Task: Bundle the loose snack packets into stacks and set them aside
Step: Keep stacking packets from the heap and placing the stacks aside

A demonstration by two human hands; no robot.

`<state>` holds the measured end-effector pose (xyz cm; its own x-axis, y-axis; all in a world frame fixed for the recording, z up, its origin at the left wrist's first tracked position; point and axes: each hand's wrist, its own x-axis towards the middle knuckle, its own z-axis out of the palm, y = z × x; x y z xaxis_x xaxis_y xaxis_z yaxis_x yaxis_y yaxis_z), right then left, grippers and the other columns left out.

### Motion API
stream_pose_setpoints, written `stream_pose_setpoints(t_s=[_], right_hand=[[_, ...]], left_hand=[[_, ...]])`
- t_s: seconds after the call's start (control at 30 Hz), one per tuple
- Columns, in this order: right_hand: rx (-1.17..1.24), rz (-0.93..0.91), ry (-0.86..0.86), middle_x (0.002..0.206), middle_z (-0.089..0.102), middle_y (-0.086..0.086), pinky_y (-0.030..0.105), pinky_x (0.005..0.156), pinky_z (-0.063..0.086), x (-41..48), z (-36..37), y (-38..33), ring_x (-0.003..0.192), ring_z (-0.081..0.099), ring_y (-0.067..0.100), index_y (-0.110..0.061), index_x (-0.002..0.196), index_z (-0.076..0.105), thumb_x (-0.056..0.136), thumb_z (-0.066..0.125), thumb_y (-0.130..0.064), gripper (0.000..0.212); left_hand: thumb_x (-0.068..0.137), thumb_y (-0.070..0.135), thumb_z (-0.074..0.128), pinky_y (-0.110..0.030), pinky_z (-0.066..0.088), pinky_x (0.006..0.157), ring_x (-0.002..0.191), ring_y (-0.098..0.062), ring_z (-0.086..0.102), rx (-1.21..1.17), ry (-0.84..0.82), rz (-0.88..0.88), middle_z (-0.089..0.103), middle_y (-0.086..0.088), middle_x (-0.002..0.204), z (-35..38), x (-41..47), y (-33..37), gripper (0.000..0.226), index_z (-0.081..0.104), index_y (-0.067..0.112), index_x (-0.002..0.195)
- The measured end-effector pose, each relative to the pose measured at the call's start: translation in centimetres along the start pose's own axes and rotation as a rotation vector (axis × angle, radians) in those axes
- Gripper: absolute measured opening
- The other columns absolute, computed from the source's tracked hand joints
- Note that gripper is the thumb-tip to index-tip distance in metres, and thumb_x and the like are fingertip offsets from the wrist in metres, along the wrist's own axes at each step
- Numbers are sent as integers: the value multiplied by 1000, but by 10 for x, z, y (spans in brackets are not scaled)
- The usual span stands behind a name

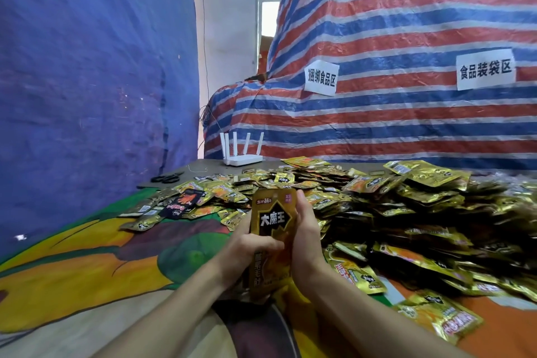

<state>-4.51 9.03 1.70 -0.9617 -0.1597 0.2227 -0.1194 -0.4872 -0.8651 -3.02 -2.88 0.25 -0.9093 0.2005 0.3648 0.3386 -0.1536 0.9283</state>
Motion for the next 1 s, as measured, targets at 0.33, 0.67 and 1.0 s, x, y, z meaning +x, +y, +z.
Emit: stream_pose_setpoints(t_s=[0.33,0.67,1.0], right_hand=[[-46,-28,108,121,64,32,55,103,47,2,-1,-4,116,60,47,7,122,61,103,43,-37,51],[-193,66,177,126,63,28,43,89,54,5,-1,-22,117,62,40,6,124,61,104,39,-32,48],[-1023,-1,86,75,68,1,20,51,44,-26,-79,-97,59,59,10,-15,81,68,94,59,-23,18]], left_hand=[[59,8,69,-39,57,69,74,-30,70,15,225,15,74,-15,83,15,2,-4,23,79,17,78],[78,-5,76,-32,59,64,75,-22,74,182,283,23,78,-5,82,18,6,-10,24,73,15,92],[90,-11,63,-22,59,66,78,-15,73,347,153,169,77,-2,83,27,0,-12,19,69,7,94]])
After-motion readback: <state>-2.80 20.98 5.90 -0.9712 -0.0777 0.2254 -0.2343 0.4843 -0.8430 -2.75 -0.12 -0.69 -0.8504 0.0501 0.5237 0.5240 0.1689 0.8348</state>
